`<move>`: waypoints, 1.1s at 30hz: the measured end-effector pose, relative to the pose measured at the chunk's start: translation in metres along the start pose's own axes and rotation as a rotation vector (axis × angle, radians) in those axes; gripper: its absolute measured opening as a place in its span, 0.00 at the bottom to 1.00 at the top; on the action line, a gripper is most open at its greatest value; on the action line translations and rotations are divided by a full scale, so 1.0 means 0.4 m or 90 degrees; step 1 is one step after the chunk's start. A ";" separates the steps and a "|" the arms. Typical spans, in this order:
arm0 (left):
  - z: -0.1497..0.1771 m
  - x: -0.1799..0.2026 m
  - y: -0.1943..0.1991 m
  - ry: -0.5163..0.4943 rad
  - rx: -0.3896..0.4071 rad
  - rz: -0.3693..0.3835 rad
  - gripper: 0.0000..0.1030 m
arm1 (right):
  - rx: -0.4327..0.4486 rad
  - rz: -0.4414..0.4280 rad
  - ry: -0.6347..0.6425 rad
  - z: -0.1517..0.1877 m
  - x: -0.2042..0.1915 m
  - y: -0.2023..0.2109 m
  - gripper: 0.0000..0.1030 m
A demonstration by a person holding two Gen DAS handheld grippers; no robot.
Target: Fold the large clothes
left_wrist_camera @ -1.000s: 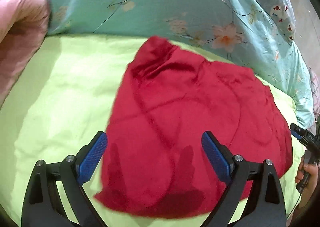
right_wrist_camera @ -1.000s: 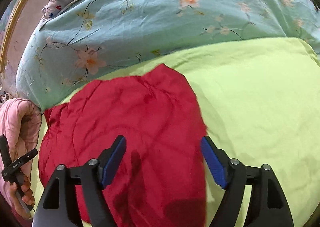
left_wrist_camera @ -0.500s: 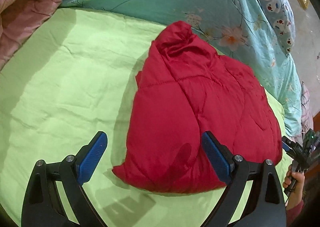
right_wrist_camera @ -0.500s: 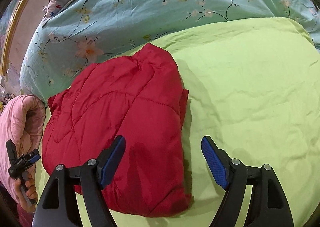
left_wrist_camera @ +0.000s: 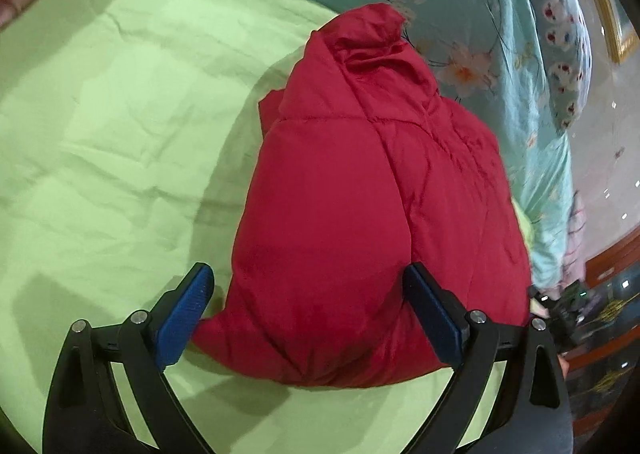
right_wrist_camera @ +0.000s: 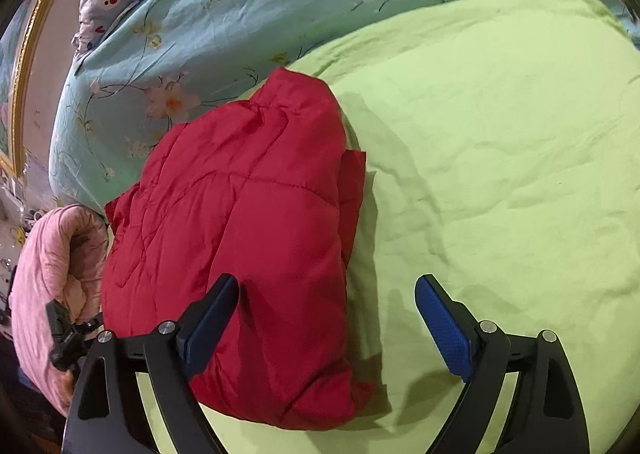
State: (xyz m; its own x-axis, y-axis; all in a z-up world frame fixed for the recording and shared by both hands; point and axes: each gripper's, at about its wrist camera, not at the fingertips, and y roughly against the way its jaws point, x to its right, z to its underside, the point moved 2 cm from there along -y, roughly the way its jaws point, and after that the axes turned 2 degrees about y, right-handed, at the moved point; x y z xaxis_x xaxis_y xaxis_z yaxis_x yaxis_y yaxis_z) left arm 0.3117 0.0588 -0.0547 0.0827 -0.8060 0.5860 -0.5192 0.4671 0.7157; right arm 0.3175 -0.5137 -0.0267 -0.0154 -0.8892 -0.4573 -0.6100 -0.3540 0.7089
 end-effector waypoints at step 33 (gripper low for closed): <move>-0.075 0.049 -0.171 0.033 -0.057 0.125 0.94 | -0.120 -0.149 -0.030 -0.076 -0.056 -0.229 0.97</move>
State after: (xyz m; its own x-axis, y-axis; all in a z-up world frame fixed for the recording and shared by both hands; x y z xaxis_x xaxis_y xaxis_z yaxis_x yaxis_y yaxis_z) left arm 0.3742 0.0222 -0.0808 0.0324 -0.6783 0.7341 -0.4528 0.6448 0.6158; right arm 0.3979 -0.4704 -0.0649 0.0692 -0.7645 -0.6409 -0.4434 -0.5991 0.6667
